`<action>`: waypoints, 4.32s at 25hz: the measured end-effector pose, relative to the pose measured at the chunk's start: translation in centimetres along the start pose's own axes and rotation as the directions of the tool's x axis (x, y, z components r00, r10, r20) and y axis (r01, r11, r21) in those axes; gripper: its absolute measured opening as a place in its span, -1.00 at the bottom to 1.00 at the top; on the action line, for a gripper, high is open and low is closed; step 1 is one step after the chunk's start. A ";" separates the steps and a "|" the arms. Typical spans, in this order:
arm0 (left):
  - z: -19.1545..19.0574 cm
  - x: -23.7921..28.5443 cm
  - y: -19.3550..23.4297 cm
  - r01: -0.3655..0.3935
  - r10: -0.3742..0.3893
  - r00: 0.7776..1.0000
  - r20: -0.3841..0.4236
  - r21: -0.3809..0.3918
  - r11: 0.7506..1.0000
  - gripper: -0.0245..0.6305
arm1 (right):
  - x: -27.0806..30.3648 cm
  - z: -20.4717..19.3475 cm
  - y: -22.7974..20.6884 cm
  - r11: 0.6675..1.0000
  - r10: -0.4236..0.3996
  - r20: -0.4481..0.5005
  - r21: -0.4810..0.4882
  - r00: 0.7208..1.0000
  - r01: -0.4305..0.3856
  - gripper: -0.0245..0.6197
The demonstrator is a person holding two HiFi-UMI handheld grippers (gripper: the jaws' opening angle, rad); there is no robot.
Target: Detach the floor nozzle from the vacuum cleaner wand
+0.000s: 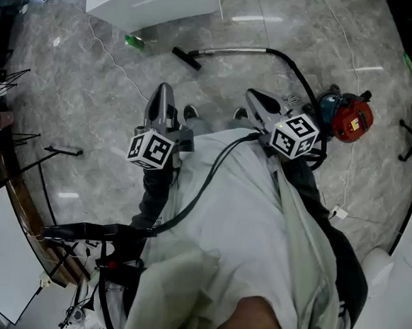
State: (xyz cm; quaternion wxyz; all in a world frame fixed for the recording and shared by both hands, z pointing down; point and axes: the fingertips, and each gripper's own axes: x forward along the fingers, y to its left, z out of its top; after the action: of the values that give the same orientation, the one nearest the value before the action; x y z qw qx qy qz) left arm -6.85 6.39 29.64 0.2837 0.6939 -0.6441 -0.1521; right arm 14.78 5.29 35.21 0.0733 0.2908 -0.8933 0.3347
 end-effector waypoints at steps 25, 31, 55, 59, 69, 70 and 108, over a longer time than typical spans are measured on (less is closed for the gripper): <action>-1.4 -0.1 -0.2 -0.081 0.082 0.997 -0.005 0.046 0.996 -0.90 | -1.1 3.2 -1.1 0.966 0.087 0.079 -0.250 0.993 -0.064 -0.88; -2.9 -1.4 0.8 -0.178 0.180 0.983 -0.026 0.069 0.982 -0.90 | -1.2 2.4 -4.3 0.963 0.057 0.037 -0.266 0.998 -0.045 -0.86; -18.7 24.7 23.8 -0.346 0.308 0.768 -0.561 0.041 0.937 -0.82 | 14.5 -7.5 -25.1 0.823 -0.300 -0.471 -0.567 0.830 -0.025 -0.41; -31.2 29.6 32.2 -0.444 0.248 0.654 -0.714 -0.098 0.891 -0.73 | 21.4 -12.4 -31.2 0.822 -0.299 -0.470 -0.569 0.831 -0.026 -0.41; -46.2 23.4 42.4 -0.529 0.271 0.512 -0.815 -0.050 0.847 -0.75 | 34.5 -35.5 -51.6 0.720 -0.371 -0.608 -0.666 0.702 -0.196 -0.40; -46.7 22.0 43.7 -0.548 0.293 0.497 -0.817 -0.033 0.836 -0.75 | 35.8 -37.4 -52.8 0.672 -0.385 -0.616 -0.698 0.688 -0.249 -0.31; -38.1 25.3 44.1 -0.505 0.314 0.857 -0.409 -0.789 0.350 0.18 | 32.1 -28.1 -34.3 0.341 -0.367 -0.710 -0.704 0.601 -0.623 -0.49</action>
State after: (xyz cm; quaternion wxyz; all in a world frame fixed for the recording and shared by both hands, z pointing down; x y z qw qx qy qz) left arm -17.37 -11.26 89.77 0.6849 0.2739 -0.5956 -0.3179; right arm 6.20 -12.62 86.19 0.5749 -0.0688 -0.8031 -0.1405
